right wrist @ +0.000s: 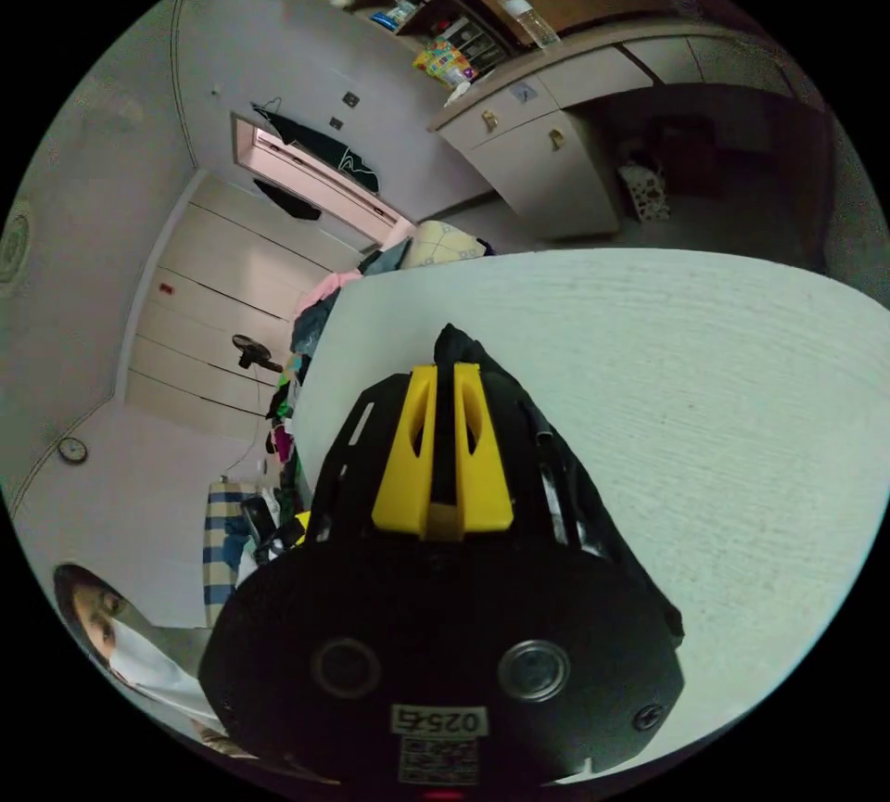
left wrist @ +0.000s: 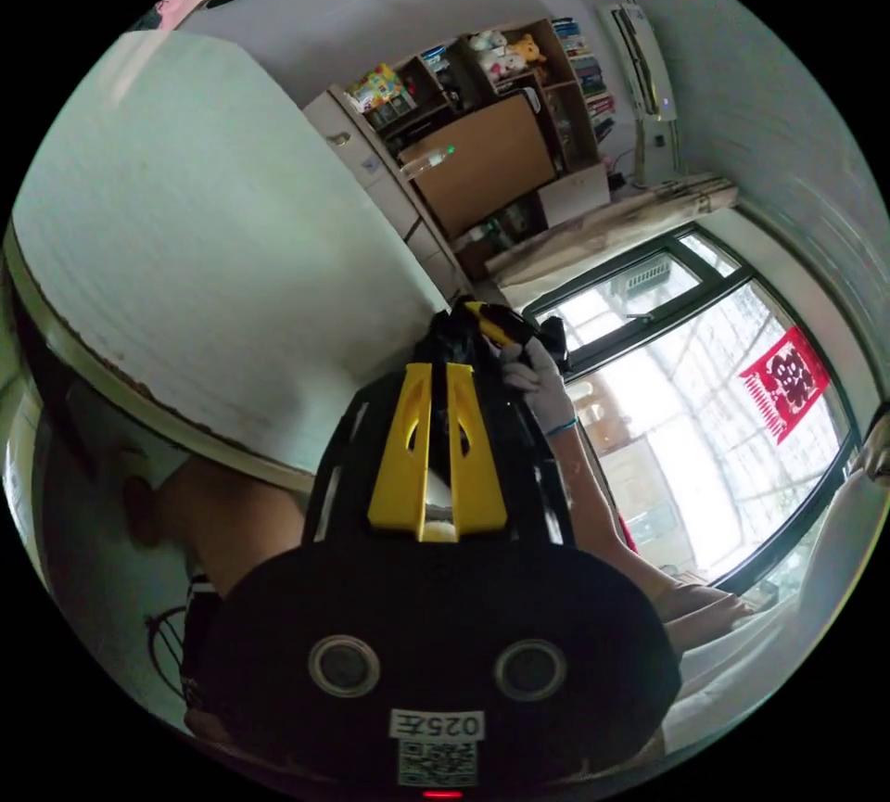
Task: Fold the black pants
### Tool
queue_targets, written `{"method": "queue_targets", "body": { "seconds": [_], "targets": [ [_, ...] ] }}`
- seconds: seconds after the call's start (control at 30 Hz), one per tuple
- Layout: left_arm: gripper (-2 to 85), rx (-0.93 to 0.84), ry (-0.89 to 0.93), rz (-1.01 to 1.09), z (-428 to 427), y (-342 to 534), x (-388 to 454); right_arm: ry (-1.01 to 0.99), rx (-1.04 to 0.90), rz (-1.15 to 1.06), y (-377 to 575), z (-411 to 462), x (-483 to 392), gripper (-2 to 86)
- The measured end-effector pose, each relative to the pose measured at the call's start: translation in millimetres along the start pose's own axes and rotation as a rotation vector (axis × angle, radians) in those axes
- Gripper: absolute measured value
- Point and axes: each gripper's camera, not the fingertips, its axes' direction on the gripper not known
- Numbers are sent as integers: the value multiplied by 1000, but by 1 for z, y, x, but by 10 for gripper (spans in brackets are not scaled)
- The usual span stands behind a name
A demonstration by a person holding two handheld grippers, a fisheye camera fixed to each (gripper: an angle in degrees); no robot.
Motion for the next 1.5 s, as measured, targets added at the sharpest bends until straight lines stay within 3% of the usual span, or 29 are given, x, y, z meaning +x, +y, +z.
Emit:
{"method": "queue_targets", "body": {
  "seconds": [0.23, 0.43, 0.63, 0.77, 0.87, 0.97, 1.1, 1.23, 1.3, 1.4, 1.5],
  "targets": [
    [-13, 140, 130, 183, -30, -14, 54, -109, -12, -97, -20, -2, -39, 12],
    [-13, 122, 118, 513, -31, 1, 203, -299, 21, -265, -32, -39, -107, 10],
    [-12, -157, 300, 616, 113, 79, 291, -128, 60, -210, 18, -164, -54, 9],
    [-12, -375, 238, 581, 244, 151, 298, 187, 6, -44, 73, -219, 44, 10],
    [-10, -457, 80, 649, 315, 208, 295, 164, -68, 82, 110, -215, 118, 18],
    [2, -593, 29, 684, 362, 247, 286, 59, 41, 171, 137, -219, 160, 33],
    [34, -642, 23, 704, 348, 256, 277, -9, 93, 166, 144, -235, 157, 111],
    [49, -528, -16, 704, 278, 235, 258, 174, 216, 97, 150, -261, 113, 161],
    [54, -312, -148, 594, 230, 196, 238, 238, 320, -39, 153, -251, 60, 161],
    [44, -172, -238, 346, 207, 142, 193, 240, 323, -242, 140, -195, -20, 180],
    [49, -169, -293, 209, 219, 118, 155, 123, 207, -260, 107, -127, -72, 178]
  ]
}}
